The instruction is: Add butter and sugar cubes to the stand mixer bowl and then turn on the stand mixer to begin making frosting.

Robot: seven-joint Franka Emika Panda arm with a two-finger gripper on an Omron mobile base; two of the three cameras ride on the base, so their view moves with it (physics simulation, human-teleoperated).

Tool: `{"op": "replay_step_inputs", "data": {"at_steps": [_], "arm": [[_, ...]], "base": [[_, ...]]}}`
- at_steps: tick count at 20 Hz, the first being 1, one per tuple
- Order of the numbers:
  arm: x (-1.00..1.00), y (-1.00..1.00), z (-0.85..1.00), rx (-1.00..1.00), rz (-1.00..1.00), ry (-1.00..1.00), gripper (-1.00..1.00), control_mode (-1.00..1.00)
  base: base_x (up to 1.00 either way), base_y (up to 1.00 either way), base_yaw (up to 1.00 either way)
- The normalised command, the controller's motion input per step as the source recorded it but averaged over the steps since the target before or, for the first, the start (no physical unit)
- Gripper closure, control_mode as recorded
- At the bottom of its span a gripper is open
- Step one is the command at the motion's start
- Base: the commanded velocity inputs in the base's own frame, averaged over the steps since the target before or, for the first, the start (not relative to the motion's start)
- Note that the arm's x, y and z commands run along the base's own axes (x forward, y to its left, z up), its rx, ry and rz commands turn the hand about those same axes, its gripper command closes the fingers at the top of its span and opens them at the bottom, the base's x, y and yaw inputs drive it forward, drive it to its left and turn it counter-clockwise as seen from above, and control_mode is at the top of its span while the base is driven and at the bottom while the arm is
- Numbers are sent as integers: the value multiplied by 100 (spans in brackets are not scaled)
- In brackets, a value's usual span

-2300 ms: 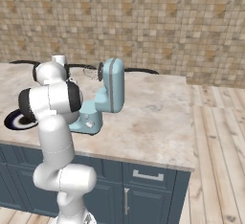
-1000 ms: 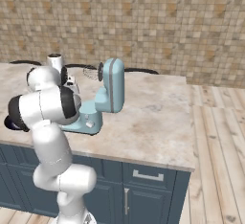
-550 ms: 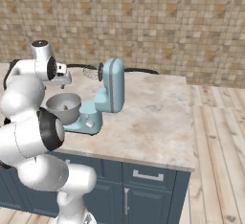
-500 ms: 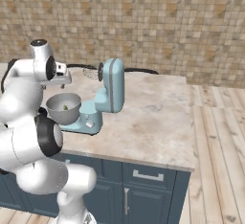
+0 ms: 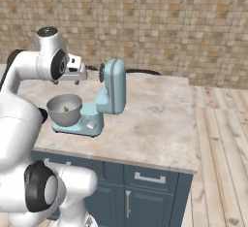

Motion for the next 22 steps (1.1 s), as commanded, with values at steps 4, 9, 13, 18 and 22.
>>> {"op": "replay_step_inputs", "data": {"at_steps": [4,9,13,18,22], "arm": [[0,-100,59,10,-5,2,-100,-100],[1,-100,16,15,-4,3,-100,-100],[1,-100,-7,19,-1,0,-100,-100],[0,-100,-14,23,0,-2,-100,-100],[29,-77,-17,23,0,-1,-100,-100]], "base": [[0,0,0],[0,0,0],[0,0,0],[0,0,0],[0,0,0]]}}
